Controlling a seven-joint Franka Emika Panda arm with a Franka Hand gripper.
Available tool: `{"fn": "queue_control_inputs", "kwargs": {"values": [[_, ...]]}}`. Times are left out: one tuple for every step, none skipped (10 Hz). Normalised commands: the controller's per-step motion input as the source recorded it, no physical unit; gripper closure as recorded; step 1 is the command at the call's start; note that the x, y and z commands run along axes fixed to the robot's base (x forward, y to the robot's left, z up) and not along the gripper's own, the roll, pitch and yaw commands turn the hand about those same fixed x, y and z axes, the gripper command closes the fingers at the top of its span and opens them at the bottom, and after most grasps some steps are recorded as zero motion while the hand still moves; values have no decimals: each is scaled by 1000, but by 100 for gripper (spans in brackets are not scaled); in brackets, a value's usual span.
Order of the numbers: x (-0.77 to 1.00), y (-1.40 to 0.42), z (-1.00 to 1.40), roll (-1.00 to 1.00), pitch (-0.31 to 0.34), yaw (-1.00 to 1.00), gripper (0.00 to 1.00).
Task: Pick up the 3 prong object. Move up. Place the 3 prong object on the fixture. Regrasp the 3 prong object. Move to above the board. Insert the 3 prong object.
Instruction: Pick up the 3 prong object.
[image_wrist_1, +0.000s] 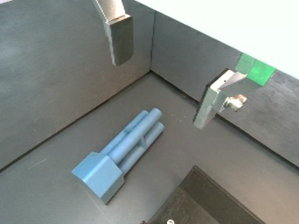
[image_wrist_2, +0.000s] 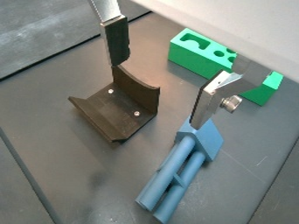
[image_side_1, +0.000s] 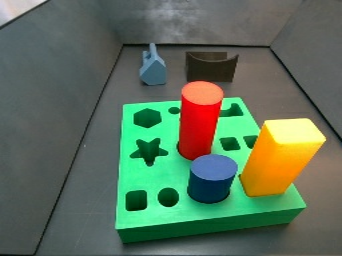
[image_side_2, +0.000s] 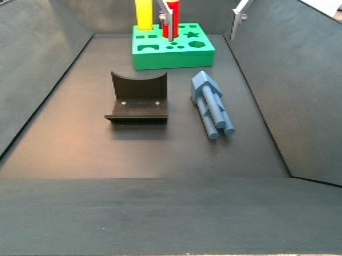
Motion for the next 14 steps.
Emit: {"fn": "queue_control_inputs", "kwargs": {"values": [[-166, 6, -197, -29, -79, 0, 0], [-206, 63, -437, -63, -116, 43, 0], [-206, 0, -591, -14, -139, 86, 0], [-154, 0, -574, -26, -116, 149, 0], [-157, 0, -569, -61, -133, 166, 0], [-140, 0, -546, -111, -153, 223, 0], [-103, 26, -466, -141, -163, 217, 0], [-89, 14, -460, -143, -170, 217, 0], [-51, 17, -440, -141, -164, 211, 0], [-69, 60, -374, -121, -144, 183, 0], [-9, 254, -374, -154, -109, 163, 0], [-37, 331, -409, -166, -116, 154, 0], [-100, 289, -446, -139, -129, 137, 0], [-177, 194, -503, -81, -131, 126, 0]]}}
